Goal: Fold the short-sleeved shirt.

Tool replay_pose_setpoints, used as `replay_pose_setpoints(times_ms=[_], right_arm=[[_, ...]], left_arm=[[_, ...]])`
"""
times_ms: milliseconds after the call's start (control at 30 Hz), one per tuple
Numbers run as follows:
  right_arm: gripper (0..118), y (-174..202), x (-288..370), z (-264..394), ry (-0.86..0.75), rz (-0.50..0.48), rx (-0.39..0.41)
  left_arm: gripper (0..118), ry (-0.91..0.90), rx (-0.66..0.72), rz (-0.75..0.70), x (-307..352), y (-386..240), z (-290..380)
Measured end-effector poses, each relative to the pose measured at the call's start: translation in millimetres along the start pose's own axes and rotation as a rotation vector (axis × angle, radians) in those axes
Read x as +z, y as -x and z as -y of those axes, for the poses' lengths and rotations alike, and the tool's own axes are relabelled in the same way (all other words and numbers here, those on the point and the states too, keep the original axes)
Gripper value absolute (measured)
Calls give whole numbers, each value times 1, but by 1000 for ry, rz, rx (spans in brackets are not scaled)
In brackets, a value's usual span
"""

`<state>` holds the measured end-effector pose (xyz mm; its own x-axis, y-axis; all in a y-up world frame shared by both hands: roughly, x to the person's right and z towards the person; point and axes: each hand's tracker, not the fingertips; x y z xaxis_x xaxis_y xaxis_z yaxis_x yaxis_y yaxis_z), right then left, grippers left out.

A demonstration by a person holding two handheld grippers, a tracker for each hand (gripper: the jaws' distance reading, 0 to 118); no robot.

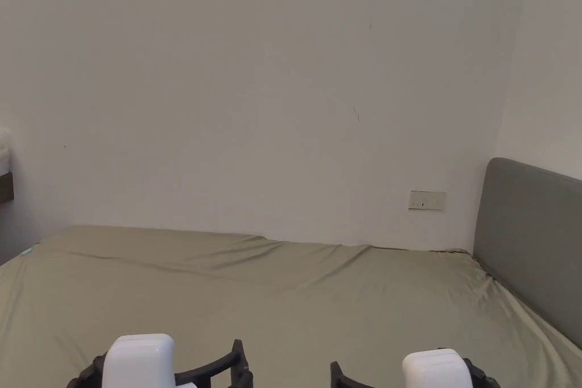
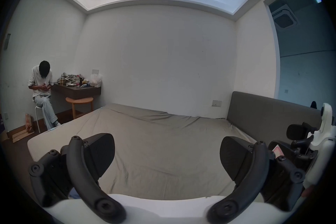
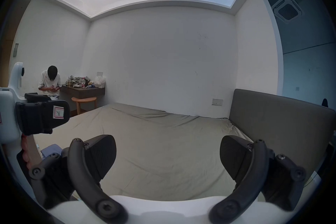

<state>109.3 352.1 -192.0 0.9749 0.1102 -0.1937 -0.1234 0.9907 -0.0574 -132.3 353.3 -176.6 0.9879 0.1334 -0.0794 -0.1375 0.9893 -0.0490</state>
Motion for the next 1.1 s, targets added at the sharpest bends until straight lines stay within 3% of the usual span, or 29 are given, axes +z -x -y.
replay_pose_setpoints(times_ms=[233, 333, 500, 733, 1000, 1100], right_arm=[[118, -4, 4, -4, -1, -14, -10], [118, -4, 5, -4, 8, -17, -7], [118, -6, 8, -4, 13, -17, -3], [118, -8, 11, -8, 10, -12, 10], [118, -11, 17, -7, -5, 9, 34], [118, -13, 14, -5, 14, 34, 31]], left_arm=[[118, -2, 147, 172, 14, 6, -5], [118, -9, 141, 173, 18, 6, -7], [118, 4, -15, 21, 24, -9, -16], [118, 46, -5, 41, 25, -12, -13], [118, 53, -99, -178, 14, -22, -9], [118, 93, -57, -211, 17, -21, -9]])
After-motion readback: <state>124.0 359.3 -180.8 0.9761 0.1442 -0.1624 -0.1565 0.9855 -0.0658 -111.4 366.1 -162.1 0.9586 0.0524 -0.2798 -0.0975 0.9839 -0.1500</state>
